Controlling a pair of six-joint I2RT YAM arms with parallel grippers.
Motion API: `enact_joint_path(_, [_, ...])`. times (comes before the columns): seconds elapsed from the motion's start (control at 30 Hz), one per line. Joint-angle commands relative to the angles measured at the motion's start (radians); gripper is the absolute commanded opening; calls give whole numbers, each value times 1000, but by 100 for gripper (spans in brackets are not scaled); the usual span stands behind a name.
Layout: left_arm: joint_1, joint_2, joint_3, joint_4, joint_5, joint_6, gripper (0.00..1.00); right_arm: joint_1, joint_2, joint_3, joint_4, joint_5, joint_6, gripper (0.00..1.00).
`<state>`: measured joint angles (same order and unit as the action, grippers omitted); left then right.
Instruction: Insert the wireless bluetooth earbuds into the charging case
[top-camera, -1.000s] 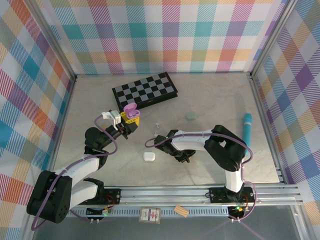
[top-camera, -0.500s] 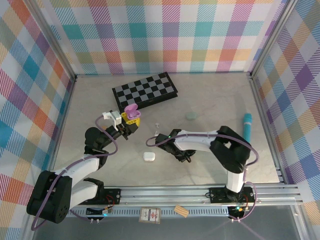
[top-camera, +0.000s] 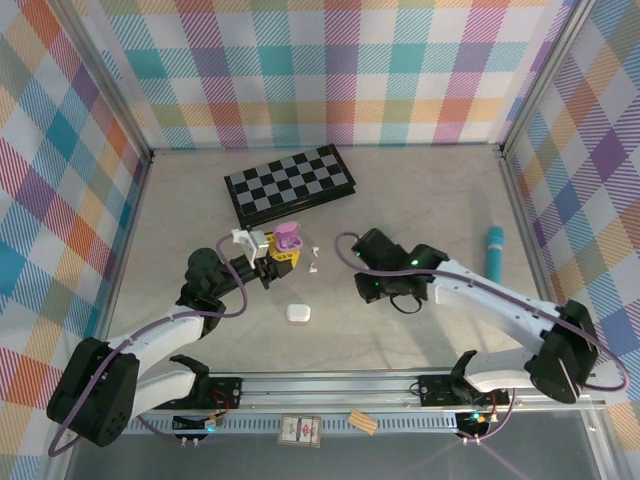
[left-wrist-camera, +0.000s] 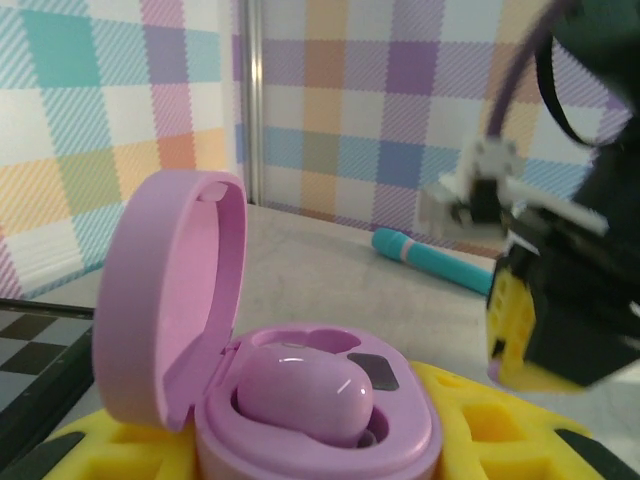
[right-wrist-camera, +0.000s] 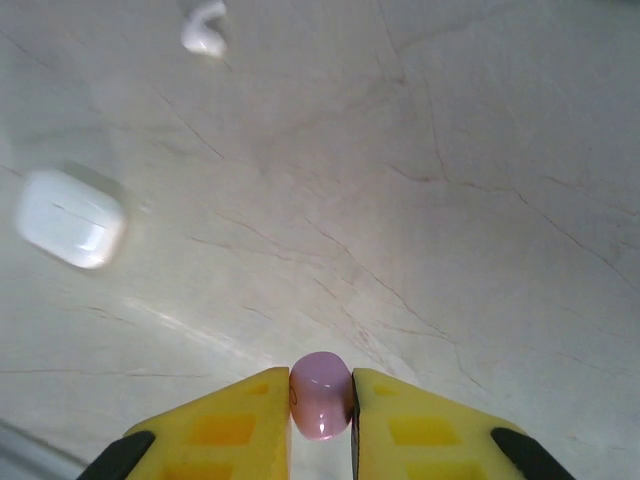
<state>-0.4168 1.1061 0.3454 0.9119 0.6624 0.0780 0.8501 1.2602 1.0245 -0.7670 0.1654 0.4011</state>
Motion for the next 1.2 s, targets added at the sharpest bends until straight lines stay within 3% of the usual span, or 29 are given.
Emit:
enact_joint_path(0.0, [-27, 15, 39, -26, 25, 57, 35, -51, -72, 8, 54, -183, -12, 21])
enact_joint_path(0.23, [-99, 66, 80, -51, 71, 87, 35, -150, -179, 15, 170, -454, 9, 22])
enact_joint_path(0.53, [-158, 118, 143, -59, 184, 86, 35, -169, -146, 33, 388, -686, 72, 22])
enact_joint_path(1.17, [-185, 128, 181, -55, 255, 59, 35, -170, -72, 42, 426, -716, 76, 21])
